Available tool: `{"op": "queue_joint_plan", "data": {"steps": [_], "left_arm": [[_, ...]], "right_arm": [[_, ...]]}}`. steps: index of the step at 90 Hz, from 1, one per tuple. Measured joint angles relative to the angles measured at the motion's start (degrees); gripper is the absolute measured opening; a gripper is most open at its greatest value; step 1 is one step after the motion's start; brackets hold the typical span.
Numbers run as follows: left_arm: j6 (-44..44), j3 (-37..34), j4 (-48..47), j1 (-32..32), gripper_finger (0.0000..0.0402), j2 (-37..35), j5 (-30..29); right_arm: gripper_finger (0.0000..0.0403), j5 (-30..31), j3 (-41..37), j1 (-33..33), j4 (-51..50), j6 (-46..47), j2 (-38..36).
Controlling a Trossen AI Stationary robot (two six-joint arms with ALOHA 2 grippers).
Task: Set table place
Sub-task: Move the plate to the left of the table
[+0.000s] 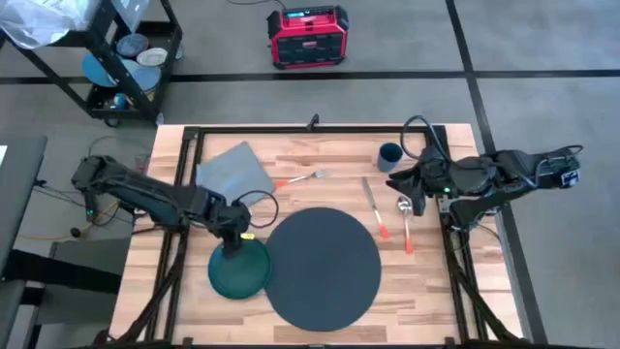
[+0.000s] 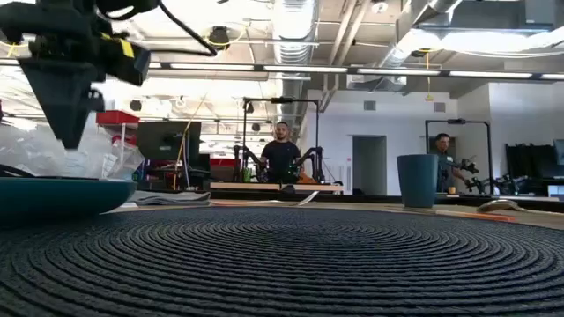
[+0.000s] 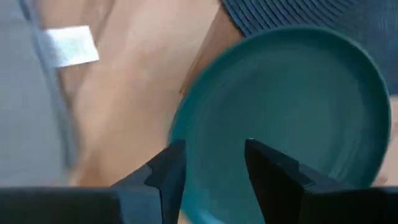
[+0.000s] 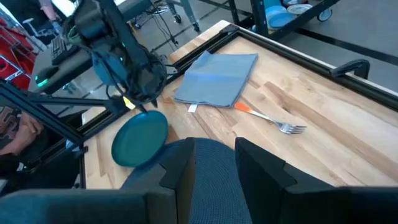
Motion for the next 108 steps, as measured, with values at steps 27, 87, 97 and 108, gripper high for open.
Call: {"op": "queue_joint_plan", "data": {"steps": [27, 87, 97, 108], "left_arm": [[-4.6, -6.0, 1.3, -2.2, 0.0148, 0.3, -3.6], [-2.6, -5.3, -3.6, -2.7, 0.0148, -2.8, -4.9], [-3.5, -8.4, -0.3, -2.7, 0.0148, -2.9, -3.3], [-5.0, -12.0, 4.5, -2.7, 0.0148, -2.8, -1.1]], "right_arm": [[0.0103, -0.2, 0.0, 0.0, -0.1, -0.2, 0.0], [0.0103, -0.3, 0.0, -0.1, -0.2, -0.6, 0.0], [0.0103, -0.3, 0.0, -0.1, -0.2, -0.6, 0.0], [0.0103, -0.3, 0.0, -0.1, -0.1, -0.6, 0.0]]}}
